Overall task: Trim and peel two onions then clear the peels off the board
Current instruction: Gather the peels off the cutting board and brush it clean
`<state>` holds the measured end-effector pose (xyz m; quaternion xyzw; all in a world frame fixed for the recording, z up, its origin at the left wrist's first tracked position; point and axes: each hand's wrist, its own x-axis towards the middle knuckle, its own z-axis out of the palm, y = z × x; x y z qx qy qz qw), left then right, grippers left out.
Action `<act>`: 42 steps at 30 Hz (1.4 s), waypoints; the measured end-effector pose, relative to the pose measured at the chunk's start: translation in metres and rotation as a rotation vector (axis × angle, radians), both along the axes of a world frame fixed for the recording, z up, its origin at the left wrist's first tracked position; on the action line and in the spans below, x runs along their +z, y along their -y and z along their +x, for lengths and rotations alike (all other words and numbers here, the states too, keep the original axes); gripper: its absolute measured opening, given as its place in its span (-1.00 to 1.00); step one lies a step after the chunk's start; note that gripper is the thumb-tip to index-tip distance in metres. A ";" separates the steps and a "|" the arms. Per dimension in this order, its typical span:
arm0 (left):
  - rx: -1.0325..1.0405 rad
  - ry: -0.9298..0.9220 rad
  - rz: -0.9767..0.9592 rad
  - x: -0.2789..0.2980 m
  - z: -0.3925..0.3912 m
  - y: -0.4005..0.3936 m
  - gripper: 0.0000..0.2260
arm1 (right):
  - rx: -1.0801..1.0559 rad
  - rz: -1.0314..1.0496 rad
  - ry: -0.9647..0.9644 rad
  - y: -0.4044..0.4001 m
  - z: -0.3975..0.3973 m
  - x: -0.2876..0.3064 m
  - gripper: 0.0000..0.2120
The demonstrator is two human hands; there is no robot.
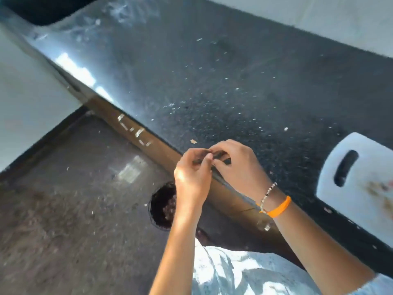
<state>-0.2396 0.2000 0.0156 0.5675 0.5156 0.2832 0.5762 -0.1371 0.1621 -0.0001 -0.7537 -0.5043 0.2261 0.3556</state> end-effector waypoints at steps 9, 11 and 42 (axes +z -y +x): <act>-0.385 -0.053 0.126 -0.016 0.097 0.067 -0.94 | -0.277 -0.003 -0.026 0.112 0.082 0.007 -0.84; -0.436 -0.089 0.141 -0.025 0.119 0.087 -0.94 | -0.331 -0.006 -0.009 0.140 0.099 0.007 -0.85; -0.869 0.001 0.334 -0.032 0.211 0.175 -0.87 | -1.057 -0.322 0.455 0.329 0.136 -0.028 -0.78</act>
